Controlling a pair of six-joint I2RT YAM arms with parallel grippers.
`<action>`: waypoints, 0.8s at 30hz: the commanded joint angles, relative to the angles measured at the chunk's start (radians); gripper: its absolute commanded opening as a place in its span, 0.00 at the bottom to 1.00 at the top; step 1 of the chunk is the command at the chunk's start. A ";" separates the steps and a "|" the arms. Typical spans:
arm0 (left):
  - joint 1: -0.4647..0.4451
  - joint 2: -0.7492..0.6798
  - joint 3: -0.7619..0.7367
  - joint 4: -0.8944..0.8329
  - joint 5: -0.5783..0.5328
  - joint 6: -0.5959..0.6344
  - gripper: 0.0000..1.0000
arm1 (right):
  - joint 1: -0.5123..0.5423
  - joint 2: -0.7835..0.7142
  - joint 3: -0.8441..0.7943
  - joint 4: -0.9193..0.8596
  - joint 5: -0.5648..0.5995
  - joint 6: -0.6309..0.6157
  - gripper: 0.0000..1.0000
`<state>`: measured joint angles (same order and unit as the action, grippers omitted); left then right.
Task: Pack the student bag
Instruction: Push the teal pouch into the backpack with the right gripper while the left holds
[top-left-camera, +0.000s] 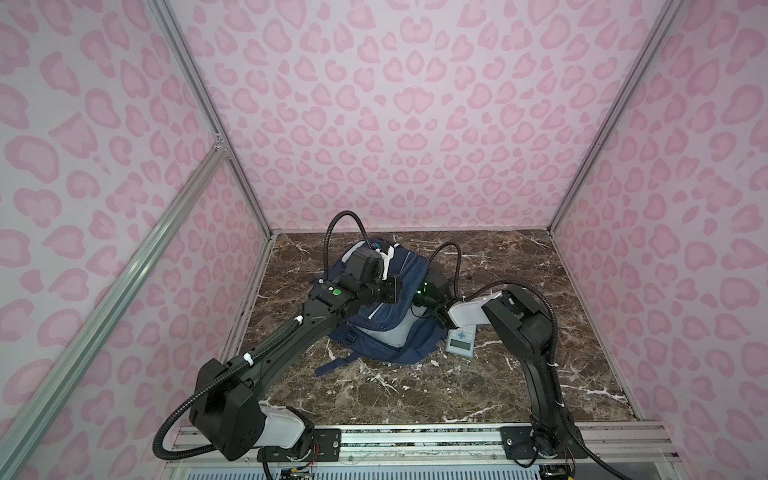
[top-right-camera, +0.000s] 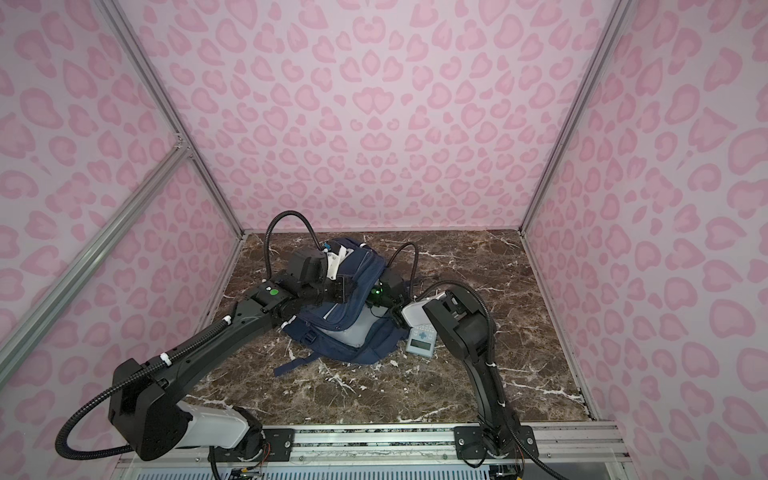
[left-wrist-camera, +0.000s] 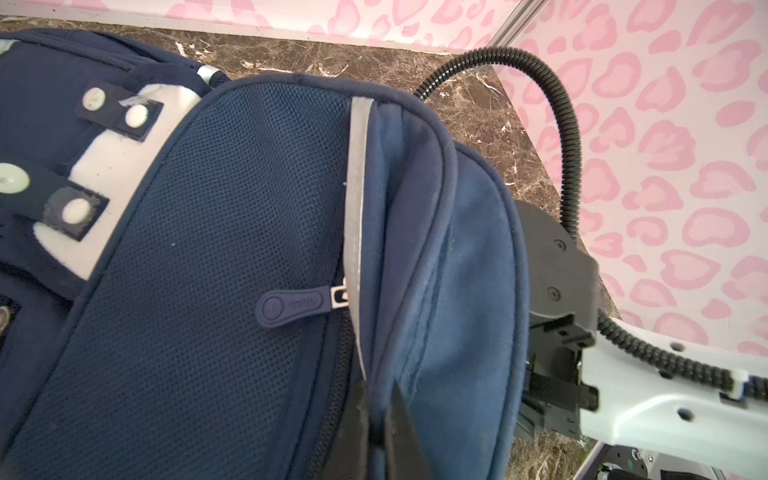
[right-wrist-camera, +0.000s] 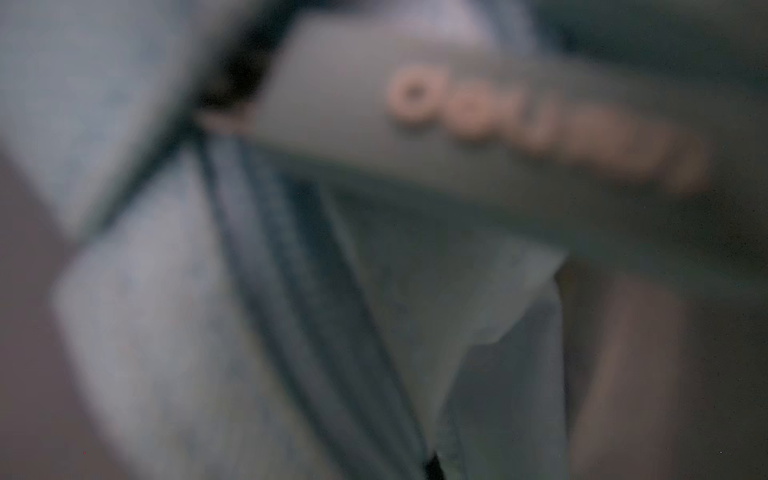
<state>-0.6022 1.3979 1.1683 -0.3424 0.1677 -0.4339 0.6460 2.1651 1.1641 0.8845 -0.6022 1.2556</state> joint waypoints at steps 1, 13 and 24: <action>-0.001 -0.006 -0.008 0.067 0.025 -0.019 0.03 | 0.000 -0.057 -0.029 -0.049 0.013 -0.083 0.41; -0.001 0.056 -0.053 0.110 -0.041 -0.040 0.03 | -0.075 -0.384 -0.341 -0.336 0.069 -0.255 0.45; -0.076 0.279 -0.056 0.122 -0.063 -0.073 0.34 | -0.004 -0.909 -0.517 -0.849 0.427 -0.521 0.47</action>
<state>-0.6693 1.6478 1.1004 -0.2012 0.1413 -0.4942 0.6056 1.3319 0.6617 0.2226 -0.3260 0.8444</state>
